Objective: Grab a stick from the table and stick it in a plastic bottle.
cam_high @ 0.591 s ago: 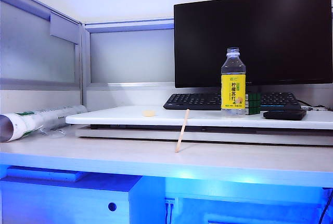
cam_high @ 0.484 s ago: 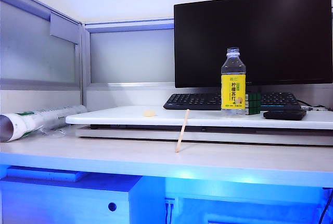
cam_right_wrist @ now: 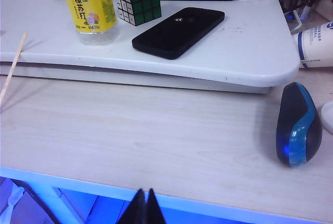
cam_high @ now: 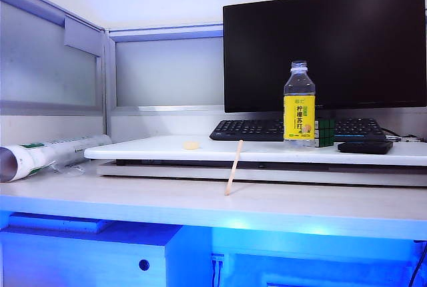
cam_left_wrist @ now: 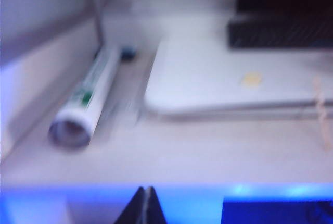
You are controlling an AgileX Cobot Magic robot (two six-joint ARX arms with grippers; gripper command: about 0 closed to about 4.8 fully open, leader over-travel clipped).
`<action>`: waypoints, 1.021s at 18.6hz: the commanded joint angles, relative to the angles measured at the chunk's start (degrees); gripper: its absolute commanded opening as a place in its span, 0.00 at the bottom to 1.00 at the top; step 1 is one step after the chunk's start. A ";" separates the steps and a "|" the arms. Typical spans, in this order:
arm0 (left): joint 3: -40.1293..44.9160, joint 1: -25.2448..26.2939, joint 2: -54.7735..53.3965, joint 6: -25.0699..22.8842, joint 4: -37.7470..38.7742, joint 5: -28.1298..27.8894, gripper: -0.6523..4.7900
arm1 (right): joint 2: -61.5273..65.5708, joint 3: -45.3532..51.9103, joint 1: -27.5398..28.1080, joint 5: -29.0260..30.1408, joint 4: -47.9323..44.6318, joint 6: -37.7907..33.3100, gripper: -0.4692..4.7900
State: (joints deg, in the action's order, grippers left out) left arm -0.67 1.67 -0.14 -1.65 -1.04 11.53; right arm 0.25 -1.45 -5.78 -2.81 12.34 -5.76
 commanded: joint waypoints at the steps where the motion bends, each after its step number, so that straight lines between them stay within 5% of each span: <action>1: -1.55 0.02 -0.02 0.11 -6.49 5.20 0.11 | 0.00 -0.85 0.00 -0.04 0.46 -0.04 0.07; 3: -3.85 0.02 -0.02 -1.57 -6.91 12.35 0.20 | 0.00 -3.06 0.00 1.97 -1.25 -0.35 0.07; 4: -4.52 0.02 -0.02 -3.06 -6.95 15.52 0.34 | 0.00 -3.82 -0.02 3.67 -2.43 -1.70 0.07; 9: -5.29 0.02 -0.04 -3.98 -8.83 21.22 0.46 | 0.00 -8.09 -0.92 9.05 -5.44 -7.80 0.10; 11: -5.29 0.02 -0.04 -4.00 -8.92 22.16 0.57 | 0.00 -10.38 -1.79 10.73 -4.85 -8.02 0.44; 12: -5.29 0.02 -0.04 -3.98 -8.90 22.16 0.64 | 0.04 -11.65 -2.49 10.97 -4.85 -10.16 0.54; 14: -5.29 0.02 -0.04 -3.98 -8.92 22.14 0.68 | 0.68 -12.90 -3.23 12.85 -4.87 -14.27 0.59; 16: -5.29 0.00 -0.04 -3.93 -8.92 22.18 0.69 | 3.74 -14.25 -3.87 16.79 -5.27 -20.55 0.86; 19: -5.29 0.00 -0.04 -3.93 -8.98 22.93 0.69 | 11.63 -16.70 -3.91 23.12 -6.56 -26.51 1.00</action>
State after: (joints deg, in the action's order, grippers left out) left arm -5.72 1.65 -0.16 -5.56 -9.23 33.32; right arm 9.65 -17.10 -9.72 17.32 7.79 -29.39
